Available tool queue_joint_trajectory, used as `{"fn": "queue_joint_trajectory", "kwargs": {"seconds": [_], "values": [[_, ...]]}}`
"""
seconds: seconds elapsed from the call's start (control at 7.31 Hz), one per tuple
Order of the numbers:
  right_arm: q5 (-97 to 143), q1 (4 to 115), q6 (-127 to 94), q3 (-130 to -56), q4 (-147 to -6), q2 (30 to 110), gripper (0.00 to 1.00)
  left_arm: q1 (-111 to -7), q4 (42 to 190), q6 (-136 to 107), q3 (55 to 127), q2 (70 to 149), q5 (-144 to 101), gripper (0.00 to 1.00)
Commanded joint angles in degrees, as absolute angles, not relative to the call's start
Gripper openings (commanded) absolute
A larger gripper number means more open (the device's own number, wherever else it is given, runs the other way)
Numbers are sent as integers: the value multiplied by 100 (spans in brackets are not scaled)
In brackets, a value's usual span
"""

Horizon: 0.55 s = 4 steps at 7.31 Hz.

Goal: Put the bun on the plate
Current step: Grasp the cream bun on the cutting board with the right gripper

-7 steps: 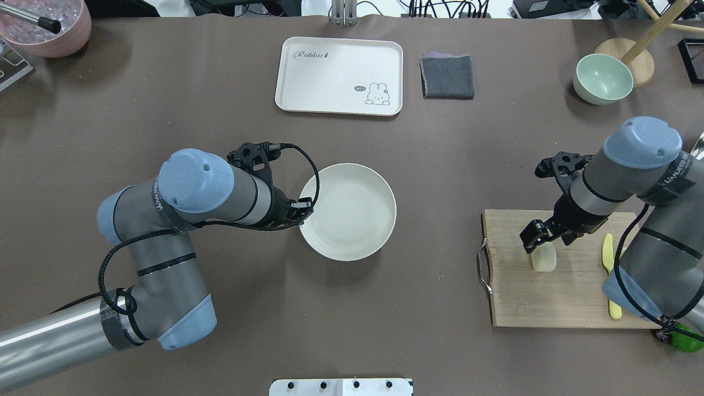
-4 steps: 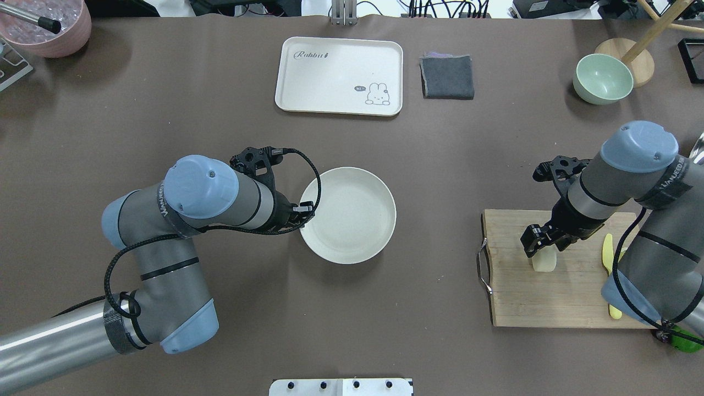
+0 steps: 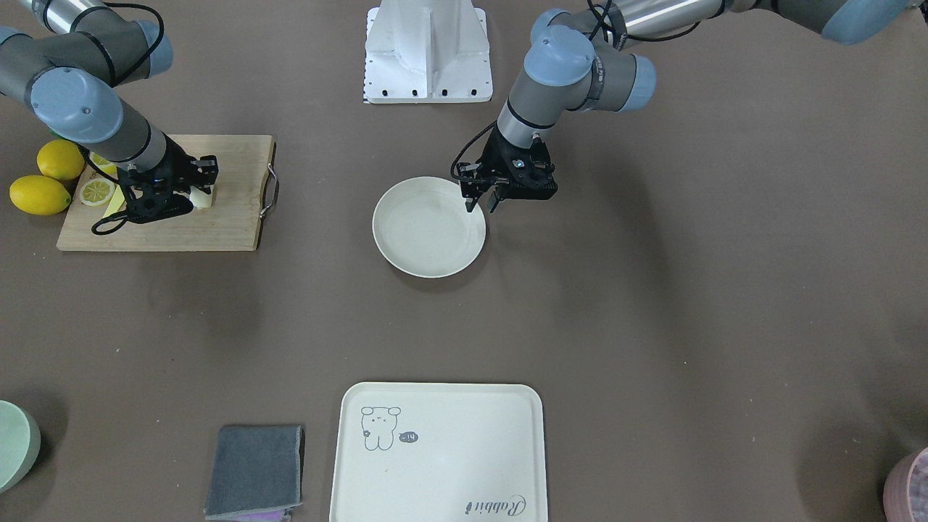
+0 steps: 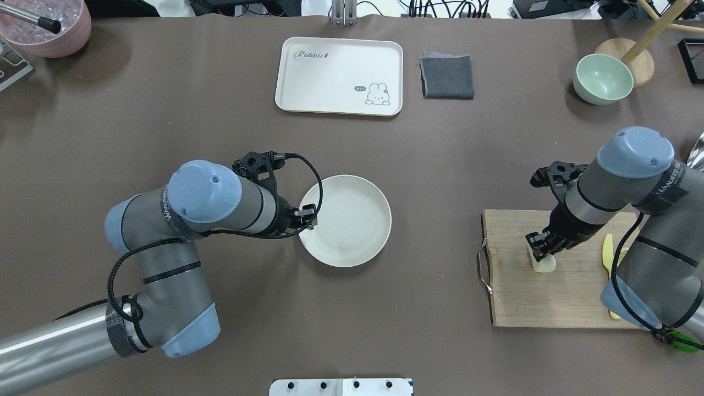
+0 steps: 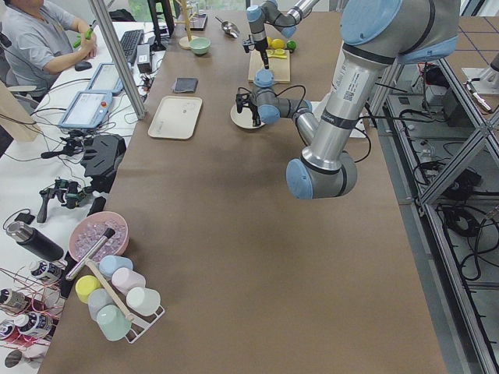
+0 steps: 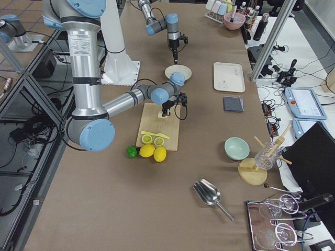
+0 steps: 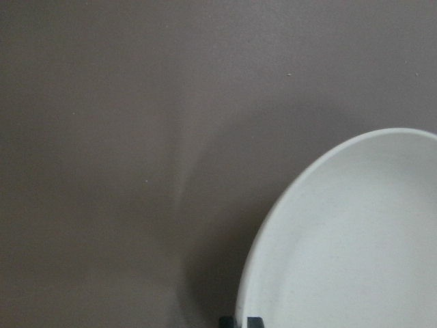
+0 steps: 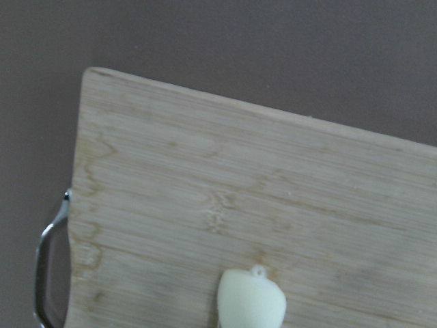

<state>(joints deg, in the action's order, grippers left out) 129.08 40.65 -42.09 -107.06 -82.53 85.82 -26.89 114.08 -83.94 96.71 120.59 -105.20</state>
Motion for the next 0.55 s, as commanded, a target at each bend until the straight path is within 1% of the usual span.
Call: {"fn": "queue_joint_trajectory", "kwargs": {"seconds": [0.0,0.27,0.41], "values": [[12964,4043,-4410,-10932,-8323,8290,4,-2742,11408,-8402,9755,12050,-10529,83],[12920,3912,-5322,-10811,-8341,7414,5,-2978,11408,-8376,9852,11954,-10564,83],[12894,3911,-5692,-10602,-8341,6896,6,-3075,11408,-8324,10105,11614,-10686,83]]}}
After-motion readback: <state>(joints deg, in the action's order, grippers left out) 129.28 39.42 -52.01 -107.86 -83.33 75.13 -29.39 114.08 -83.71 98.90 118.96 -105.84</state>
